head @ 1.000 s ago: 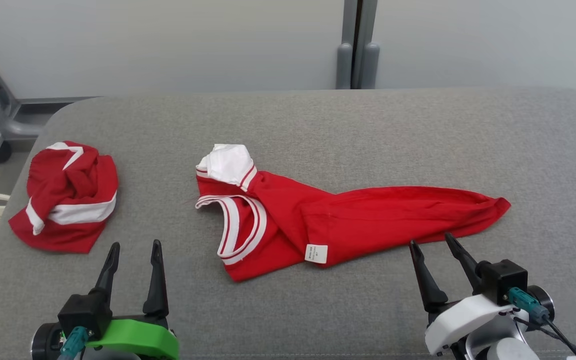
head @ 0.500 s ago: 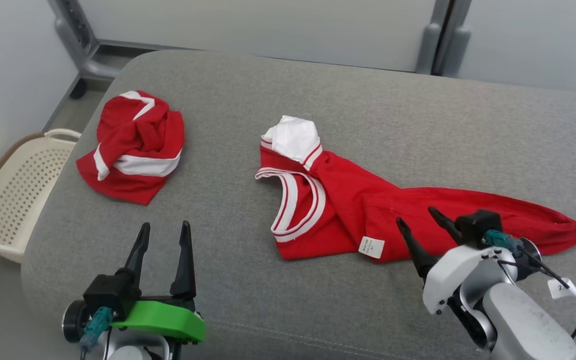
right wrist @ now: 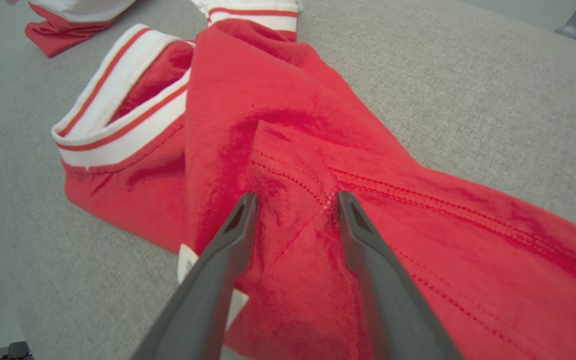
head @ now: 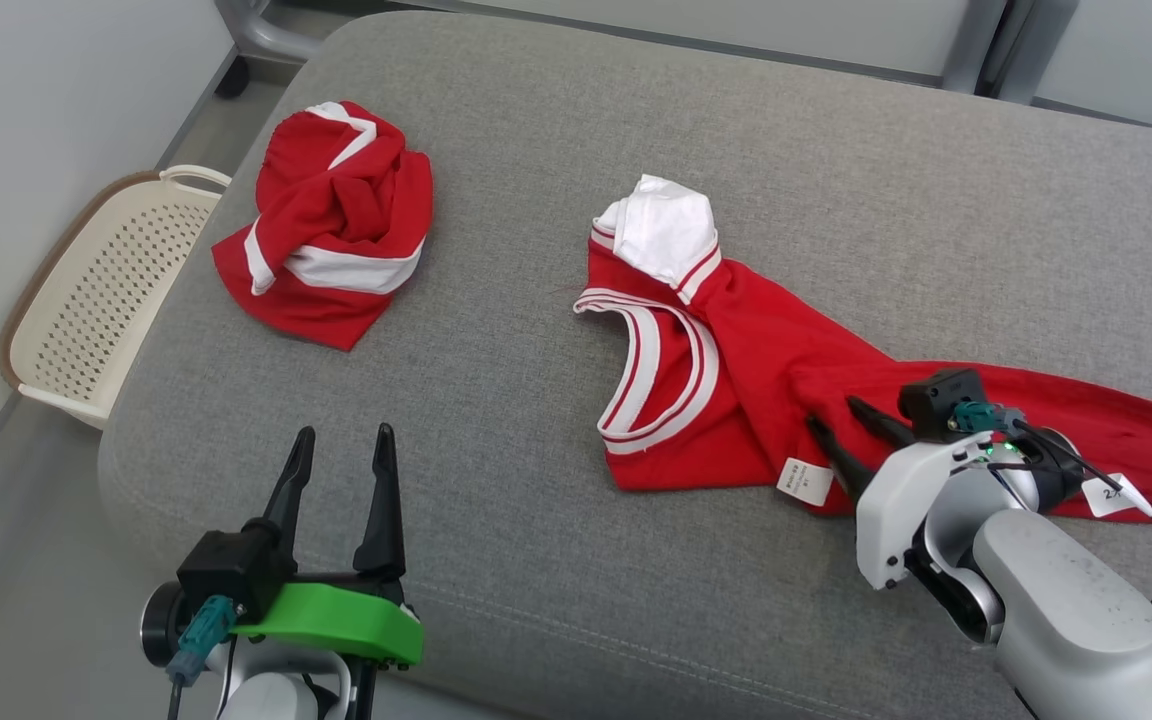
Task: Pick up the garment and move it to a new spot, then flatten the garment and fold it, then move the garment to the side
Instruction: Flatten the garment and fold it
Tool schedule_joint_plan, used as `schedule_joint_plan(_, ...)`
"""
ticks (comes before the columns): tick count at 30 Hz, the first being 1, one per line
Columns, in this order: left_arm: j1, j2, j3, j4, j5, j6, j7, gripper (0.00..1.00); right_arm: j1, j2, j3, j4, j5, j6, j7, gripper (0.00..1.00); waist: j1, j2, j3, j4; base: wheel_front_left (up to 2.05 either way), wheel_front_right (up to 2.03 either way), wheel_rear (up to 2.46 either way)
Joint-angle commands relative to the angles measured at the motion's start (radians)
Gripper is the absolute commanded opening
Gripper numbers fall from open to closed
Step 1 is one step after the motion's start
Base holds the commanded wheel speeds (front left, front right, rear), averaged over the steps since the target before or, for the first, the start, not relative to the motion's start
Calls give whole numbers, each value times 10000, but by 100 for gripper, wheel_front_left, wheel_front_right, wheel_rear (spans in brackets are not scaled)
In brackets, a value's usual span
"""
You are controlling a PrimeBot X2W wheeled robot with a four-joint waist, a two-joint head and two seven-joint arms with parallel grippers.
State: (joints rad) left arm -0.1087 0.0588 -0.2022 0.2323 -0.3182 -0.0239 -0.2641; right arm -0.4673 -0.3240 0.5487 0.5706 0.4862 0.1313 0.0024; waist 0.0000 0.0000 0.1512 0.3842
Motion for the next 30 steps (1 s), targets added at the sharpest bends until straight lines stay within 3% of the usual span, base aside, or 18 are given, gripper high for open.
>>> schedule_joint_plan(1,-165,-15,41,17,69,-44,-8,100,-143,-69,91,61,92,-10,-77,0,0,0,65,-25,0,0,0)
schedule_joint_plan(10,-152,-69,263,-24,189,-113,-8,100,-67,-99,-276,-374,352,-10,-1064,0,0,0,115,-532,0,0,0)
schedule_joint_plan(21,-307,-78,428,-83,329,-179,-8,100,742,-185,-2385,-1379,251,-10,-1403,0,0,0,282,-1420,0,0,0)
schedule_joint_plan(26,-401,-76,454,-100,373,-182,-8,100,675,-231,-3545,-1220,157,-10,-1449,0,0,0,380,-1720,0,0,0)
schedule_joint_plan(30,-539,-74,479,-88,427,-215,-7,100,176,-305,-3873,-840,-11,-10,-1458,0,0,0,552,-1890,0,0,0)
